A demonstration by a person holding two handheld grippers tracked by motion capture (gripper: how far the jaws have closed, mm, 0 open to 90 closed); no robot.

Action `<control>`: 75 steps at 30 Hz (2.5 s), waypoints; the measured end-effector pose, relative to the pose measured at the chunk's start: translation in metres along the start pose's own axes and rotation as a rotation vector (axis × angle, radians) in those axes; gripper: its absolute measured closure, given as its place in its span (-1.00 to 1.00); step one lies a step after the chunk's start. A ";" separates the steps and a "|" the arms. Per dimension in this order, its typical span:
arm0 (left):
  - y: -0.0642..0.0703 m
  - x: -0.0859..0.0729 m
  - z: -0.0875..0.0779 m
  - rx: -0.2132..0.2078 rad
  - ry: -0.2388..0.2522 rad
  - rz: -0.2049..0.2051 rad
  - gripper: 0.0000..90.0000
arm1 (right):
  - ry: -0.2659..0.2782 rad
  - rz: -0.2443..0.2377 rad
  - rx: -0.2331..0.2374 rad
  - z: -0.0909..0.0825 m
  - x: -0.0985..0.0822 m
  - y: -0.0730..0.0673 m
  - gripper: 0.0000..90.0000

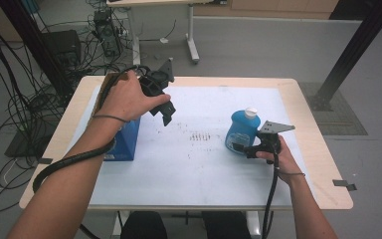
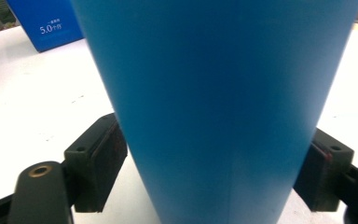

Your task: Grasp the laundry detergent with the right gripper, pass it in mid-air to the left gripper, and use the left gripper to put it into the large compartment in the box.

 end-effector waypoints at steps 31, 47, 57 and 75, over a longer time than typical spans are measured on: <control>0.002 -0.002 0.000 0.002 -0.002 0.009 -0.86 | 0.027 -0.033 -0.036 0.001 -0.003 -0.006 -0.12; 0.004 -0.001 0.001 0.006 -0.010 0.015 -0.86 | 0.032 -0.043 -0.033 0.001 -0.004 -0.006 -0.10; 0.006 -0.001 0.000 0.008 -0.011 0.016 -0.86 | 0.033 -0.046 -0.028 0.001 -0.004 -0.005 -0.10; 0.005 -0.003 0.001 0.003 -0.009 0.013 -0.86 | 0.033 -0.047 -0.029 0.001 -0.004 -0.005 -0.10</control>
Point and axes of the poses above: each handheld gripper's, and its own axes: z roughly forward along the jaws, x roughly out of its top, y roughly to its right, the point moved 2 cm from there along z, roughly forward along the jaws, and after that the axes turned 9 degrees about -z, right-handed, at the moved point
